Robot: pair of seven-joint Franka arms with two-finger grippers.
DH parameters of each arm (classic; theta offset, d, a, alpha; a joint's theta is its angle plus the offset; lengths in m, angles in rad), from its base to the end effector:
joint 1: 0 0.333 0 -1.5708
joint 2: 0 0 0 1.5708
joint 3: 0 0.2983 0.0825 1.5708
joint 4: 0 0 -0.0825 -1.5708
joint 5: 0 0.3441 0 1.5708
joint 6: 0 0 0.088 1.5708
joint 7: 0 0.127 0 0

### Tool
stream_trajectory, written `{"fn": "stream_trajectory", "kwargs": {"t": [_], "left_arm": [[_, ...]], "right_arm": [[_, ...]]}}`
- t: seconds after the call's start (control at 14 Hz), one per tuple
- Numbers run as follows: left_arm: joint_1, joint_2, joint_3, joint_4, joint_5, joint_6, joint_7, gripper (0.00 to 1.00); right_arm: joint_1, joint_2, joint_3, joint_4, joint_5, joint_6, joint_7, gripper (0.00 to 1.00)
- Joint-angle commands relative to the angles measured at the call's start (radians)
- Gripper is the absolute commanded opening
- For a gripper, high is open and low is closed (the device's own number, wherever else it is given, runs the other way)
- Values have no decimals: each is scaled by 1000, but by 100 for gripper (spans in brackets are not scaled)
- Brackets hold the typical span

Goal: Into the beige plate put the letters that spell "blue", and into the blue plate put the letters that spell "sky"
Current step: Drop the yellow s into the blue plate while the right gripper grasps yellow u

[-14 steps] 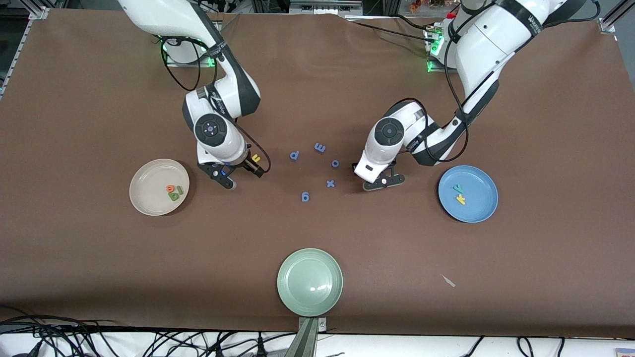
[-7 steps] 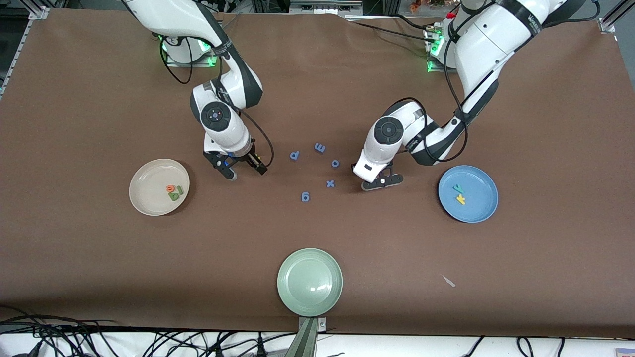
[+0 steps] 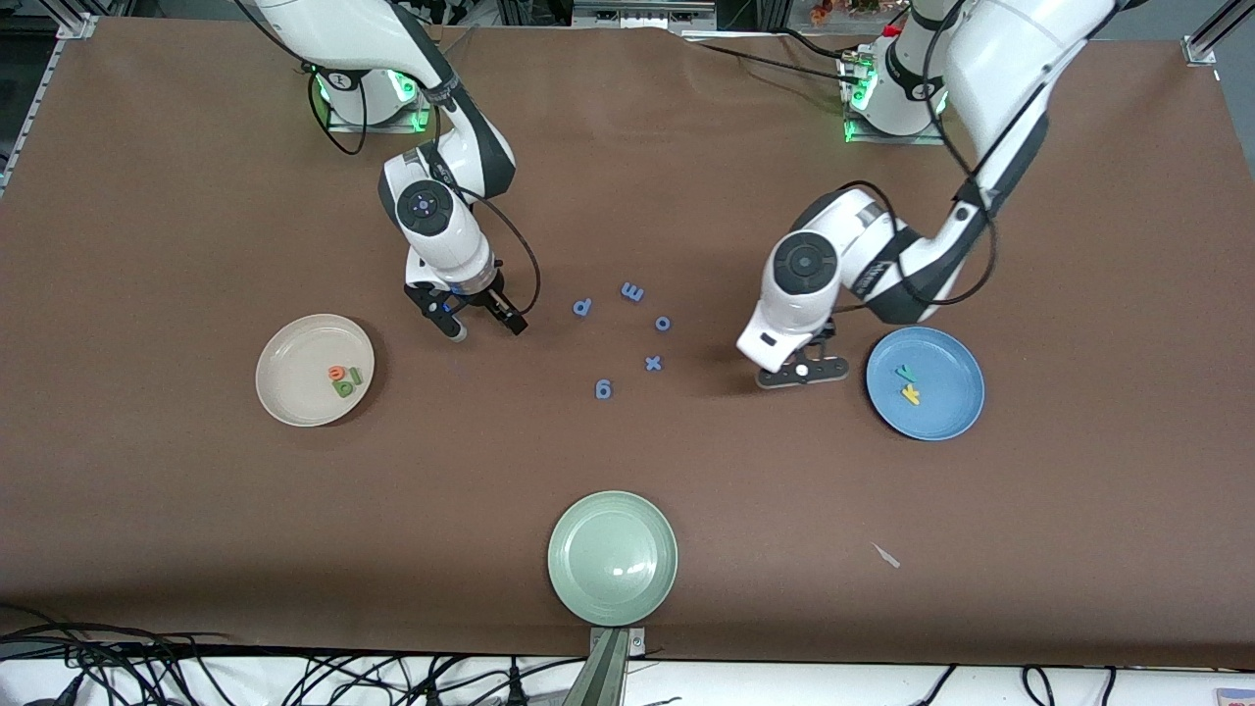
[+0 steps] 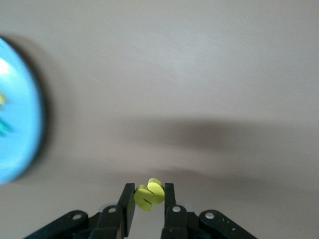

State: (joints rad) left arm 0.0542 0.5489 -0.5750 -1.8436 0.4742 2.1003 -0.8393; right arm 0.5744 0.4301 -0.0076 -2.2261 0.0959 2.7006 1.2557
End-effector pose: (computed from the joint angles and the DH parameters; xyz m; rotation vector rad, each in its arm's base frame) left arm 0.5256 -0.2490 0.2447 -2.9584 -0.1162 0.1143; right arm 0.4454 0.2805 0.1809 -2.8542 1.1632 0.0063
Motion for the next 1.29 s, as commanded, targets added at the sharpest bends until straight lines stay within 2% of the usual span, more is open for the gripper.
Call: {"fn": "stream_trajectory", "kwargs": {"t": [0.0, 0.29, 0.43, 0.57, 0.64, 0.71, 0.79, 0.93, 1.07, 1.21], "left_arm": [[116, -67, -25, -22, 15, -61, 214, 4], [298, -70, -26, -48, 15, -51, 527, 8], [350, -60, -26, -86, 18, -10, 578, 11], [377, -55, -22, -159, 35, 99, 579, 17], [397, -47, -16, -175, 35, 133, 580, 28], [418, -38, -19, -172, 37, 133, 583, 61], [421, -40, -19, -171, 37, 130, 601, 100], [426, -46, -20, -149, 35, 109, 641, 100], [424, -53, -29, -111, 23, 29, 644, 100], [424, -73, -61, -70, 15, -35, 643, 100]], "right_arm": [[-4, -22, 9, -33, 2, 30, 17, 89], [10, -13, 11, -30, 2, 31, 17, 64], [12, -2, 11, -30, 2, 48, 19, 54], [19, 4, 11, -30, 2, 57, 19, 50], [19, 9, 11, -30, 2, 61, 19, 44], [19, 10, 11, -29, 2, 61, 19, 37], [19, 10, 11, -29, 2, 61, 19, 31], [19, 12, 11, -26, 2, 61, 17, 15], [21, 10, 9, -11, -2, 56, 2, 3], [19, -2, 6, 5, -7, 41, -31, 0]]}}
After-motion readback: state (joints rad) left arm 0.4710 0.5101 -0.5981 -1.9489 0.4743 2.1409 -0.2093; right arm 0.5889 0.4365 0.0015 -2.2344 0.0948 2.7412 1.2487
